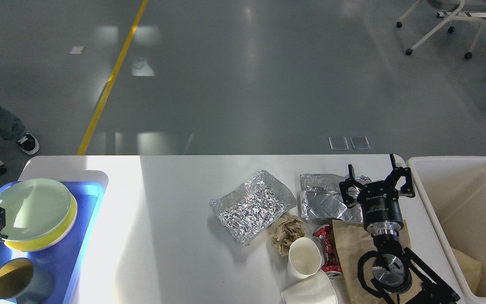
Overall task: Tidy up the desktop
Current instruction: 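Lift the pale green plate and carry it over the blue tray, then lower the plate into the tray and open the left gripper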
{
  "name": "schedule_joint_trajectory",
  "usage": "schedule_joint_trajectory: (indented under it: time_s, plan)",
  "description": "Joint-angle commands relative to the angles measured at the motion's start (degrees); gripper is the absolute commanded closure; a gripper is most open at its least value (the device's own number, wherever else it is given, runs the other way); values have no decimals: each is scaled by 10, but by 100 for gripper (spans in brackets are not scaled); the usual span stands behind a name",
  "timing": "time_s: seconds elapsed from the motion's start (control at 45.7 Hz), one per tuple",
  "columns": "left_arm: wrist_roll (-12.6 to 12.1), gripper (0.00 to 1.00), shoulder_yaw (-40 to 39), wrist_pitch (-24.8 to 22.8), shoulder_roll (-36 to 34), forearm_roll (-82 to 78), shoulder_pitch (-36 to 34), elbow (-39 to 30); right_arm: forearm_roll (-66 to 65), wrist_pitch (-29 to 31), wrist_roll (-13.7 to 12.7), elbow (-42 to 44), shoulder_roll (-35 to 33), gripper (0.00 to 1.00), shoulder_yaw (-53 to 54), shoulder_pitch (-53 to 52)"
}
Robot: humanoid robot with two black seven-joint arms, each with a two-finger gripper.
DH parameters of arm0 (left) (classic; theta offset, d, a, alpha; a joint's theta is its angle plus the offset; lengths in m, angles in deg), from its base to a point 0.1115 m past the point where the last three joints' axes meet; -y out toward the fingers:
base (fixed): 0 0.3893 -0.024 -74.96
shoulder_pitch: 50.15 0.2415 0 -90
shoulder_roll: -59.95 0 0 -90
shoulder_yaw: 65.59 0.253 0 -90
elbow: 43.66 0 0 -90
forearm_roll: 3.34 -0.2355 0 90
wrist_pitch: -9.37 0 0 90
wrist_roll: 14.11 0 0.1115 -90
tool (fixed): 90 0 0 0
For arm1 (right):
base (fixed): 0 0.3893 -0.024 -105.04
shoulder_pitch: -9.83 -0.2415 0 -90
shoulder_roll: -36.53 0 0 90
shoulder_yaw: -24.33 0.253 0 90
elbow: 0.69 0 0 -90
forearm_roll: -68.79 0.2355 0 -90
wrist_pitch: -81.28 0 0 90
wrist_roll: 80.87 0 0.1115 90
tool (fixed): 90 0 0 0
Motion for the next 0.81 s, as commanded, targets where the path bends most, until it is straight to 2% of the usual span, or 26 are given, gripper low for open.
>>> schedule_joint_trajectory:
  time_s: [0.0,0.109,0.153,0.285,0.372,0.46,0.657,0.788]
  plan:
    - [1,100,-1,3,1,1,9,0,0,0,0,0,0,0,0,-1]
    - [1,100,-2,6,1,2,10,0,1,0,0,0,0,0,0,0]
    - [1,96,-5,6,1,2,10,0,0,0,0,0,0,0,0,-1]
    - [1,63,-7,15,1,1,10,0,0,0,0,0,0,0,0,0]
    - [7,36,-7,20,0,1,10,0,0,0,0,0,0,0,0,-1]
    - [7,22,-7,33,1,1,9,0,0,0,0,0,0,0,0,0]
    - [5,8,-7,39,-1,0,4,-3,0,0,0,0,0,0,1,0]
    - [3,5,-6,35,-5,0,-1,-3,0,0,0,0,0,0,0,0]
